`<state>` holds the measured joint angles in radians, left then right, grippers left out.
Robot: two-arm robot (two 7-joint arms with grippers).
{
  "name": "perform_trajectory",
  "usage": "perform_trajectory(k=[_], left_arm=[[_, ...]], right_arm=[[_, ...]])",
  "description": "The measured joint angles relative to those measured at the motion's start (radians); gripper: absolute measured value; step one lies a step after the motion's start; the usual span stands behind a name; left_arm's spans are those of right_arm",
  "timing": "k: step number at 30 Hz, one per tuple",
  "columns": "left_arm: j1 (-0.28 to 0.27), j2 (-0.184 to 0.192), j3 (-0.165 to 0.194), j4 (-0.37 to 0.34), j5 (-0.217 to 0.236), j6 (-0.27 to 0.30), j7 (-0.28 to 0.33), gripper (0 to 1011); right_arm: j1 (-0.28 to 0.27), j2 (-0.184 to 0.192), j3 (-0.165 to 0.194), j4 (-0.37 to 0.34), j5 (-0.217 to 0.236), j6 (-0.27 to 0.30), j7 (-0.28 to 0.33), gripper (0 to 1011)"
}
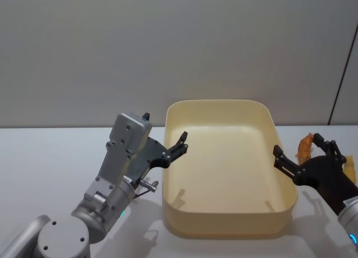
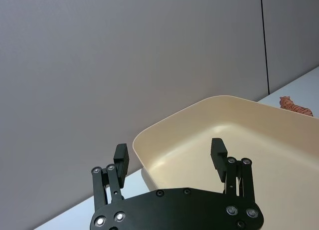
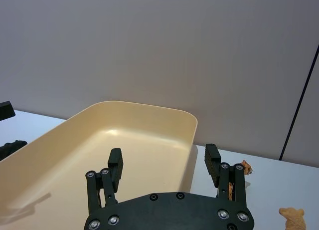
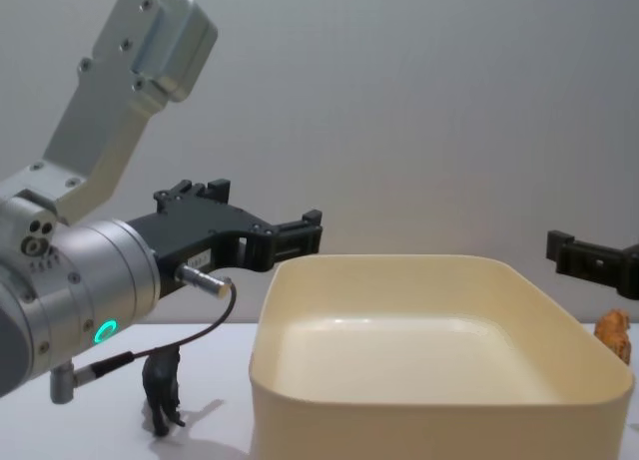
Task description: Pick up the toy alternately with two hands and place it into the central storage box.
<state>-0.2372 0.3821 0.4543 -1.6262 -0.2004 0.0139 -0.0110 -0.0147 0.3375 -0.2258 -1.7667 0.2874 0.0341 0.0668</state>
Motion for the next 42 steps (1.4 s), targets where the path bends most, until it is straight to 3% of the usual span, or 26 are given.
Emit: perform_trajectory(k=[12, 26, 33, 42], left_arm=[[0.000, 0.000, 0.000, 0.000, 0.000, 0.000, 0.000, 1001], [0.000, 0.000, 0.000, 0.000, 0.000, 0.000, 0.000, 1001], [0.000, 0.000, 0.000, 0.000, 0.000, 0.000, 0.000, 1001], [0.000, 0.000, 0.000, 0.000, 0.000, 0.000, 0.000, 1001]], right_arm=[[-0.024, 0.020, 0.015, -0.016, 0.018, -0.005, -0.012, 1001], [-0.075, 0.091, 0.081, -0.038, 0.094, -0.013, -0.057, 1001], [-0.083, 0.120, 0.114, -0.022, 0.129, 0.009, -0.078, 1001], [-0.066, 0.126, 0.124, 0.019, 0.135, 0.056, -0.073, 1001]])
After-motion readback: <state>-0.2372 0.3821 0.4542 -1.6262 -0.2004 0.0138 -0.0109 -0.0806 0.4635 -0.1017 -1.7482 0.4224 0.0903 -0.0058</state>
